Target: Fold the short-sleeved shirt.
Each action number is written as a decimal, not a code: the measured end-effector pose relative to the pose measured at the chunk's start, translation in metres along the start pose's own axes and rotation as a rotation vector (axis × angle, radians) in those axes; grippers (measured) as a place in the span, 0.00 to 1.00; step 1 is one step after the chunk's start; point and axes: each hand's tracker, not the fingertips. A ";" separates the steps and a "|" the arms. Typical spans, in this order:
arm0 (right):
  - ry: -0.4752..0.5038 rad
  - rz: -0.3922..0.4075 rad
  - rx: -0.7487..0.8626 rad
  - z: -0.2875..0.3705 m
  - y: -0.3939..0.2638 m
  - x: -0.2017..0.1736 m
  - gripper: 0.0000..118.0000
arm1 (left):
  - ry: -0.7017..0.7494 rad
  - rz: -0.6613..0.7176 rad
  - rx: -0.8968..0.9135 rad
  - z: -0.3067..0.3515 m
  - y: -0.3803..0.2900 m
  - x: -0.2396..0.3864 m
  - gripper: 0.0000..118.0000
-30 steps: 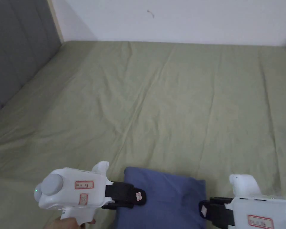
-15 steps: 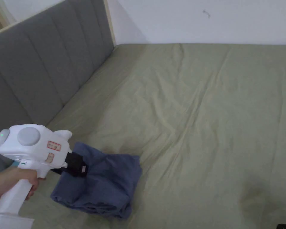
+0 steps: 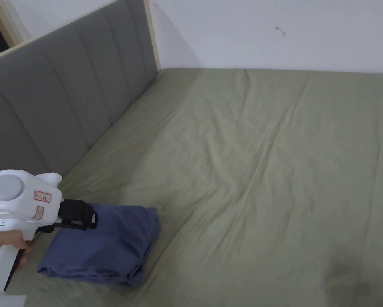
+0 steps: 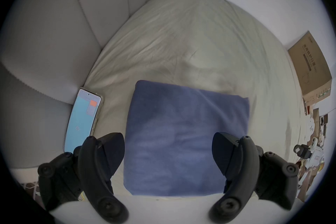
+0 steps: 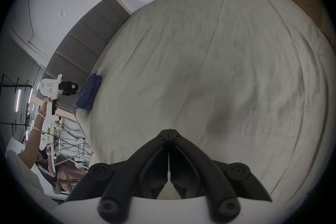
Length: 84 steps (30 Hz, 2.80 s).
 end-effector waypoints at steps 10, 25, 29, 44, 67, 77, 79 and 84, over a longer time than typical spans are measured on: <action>0.001 -0.021 0.110 0.042 -0.018 0.009 0.00 | -0.118 -0.050 0.235 0.076 -0.076 0.118 0.00; -0.371 0.219 0.582 0.147 -0.054 -0.029 0.00 | -0.094 -0.214 0.711 0.135 -0.217 0.349 0.00; -0.421 0.212 0.721 0.176 -0.056 -0.041 0.00 | -0.076 -0.257 0.883 0.158 -0.233 0.385 0.00; -0.504 0.283 0.955 0.207 -0.045 -0.071 0.00 | -0.029 -0.311 1.083 0.201 -0.236 0.410 0.00; -0.519 0.277 0.994 0.219 -0.029 -0.067 0.98 | -0.065 -0.238 1.046 0.202 -0.217 0.405 0.90; -0.533 0.251 1.028 0.225 -0.031 -0.063 0.98 | -0.007 -0.281 1.024 0.200 -0.212 0.407 0.90; -0.537 0.249 1.027 0.226 -0.031 -0.063 0.98 | 0.003 -0.301 1.009 0.200 -0.212 0.409 0.90; -0.537 0.227 1.031 0.225 -0.031 -0.060 0.98 | 0.061 -0.327 1.026 0.198 -0.220 0.425 0.90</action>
